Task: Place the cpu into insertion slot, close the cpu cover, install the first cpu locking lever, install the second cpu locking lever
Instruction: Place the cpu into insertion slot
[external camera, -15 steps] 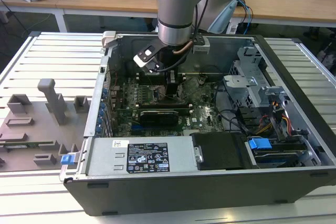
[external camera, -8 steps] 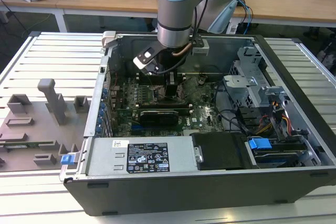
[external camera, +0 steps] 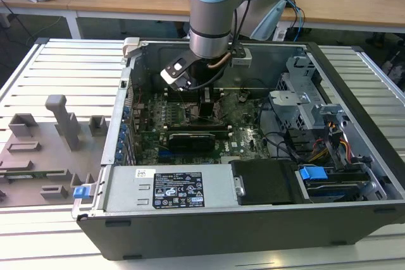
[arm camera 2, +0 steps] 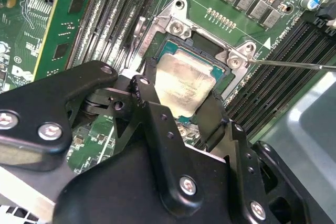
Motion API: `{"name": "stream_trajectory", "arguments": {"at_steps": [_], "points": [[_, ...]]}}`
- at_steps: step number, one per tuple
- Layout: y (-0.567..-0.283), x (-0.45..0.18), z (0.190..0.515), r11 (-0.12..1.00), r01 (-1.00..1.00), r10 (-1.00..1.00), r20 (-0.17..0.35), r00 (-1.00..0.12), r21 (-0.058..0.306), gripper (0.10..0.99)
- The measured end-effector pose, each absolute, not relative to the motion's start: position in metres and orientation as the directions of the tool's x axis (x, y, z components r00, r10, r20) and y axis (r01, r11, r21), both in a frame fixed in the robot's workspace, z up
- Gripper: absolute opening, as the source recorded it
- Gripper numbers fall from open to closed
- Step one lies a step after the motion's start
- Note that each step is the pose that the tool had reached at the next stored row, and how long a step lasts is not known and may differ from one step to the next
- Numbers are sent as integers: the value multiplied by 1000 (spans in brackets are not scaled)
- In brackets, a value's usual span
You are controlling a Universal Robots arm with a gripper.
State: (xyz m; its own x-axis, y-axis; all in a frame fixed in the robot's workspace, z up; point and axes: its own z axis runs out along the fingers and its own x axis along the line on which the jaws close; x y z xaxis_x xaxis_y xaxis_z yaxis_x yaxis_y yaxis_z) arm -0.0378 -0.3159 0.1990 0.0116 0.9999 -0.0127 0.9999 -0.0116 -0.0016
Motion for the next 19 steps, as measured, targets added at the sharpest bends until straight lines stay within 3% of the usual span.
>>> {"name": "stream_trajectory", "arguments": {"at_steps": [1,10,14,15,19], "points": [[-316,-38,199,-12,1000,1000,-13,12,-2,620],[-315,-38,231,-12,1000,1000,-13,12,-2,620],[-315,-38,239,-12,1000,1000,-13,12,-2,353],[-315,-38,239,-12,1000,1000,-13,12,-2,353],[-315,-38,248,-12,1000,1000,-13,12,-2,114]]}}
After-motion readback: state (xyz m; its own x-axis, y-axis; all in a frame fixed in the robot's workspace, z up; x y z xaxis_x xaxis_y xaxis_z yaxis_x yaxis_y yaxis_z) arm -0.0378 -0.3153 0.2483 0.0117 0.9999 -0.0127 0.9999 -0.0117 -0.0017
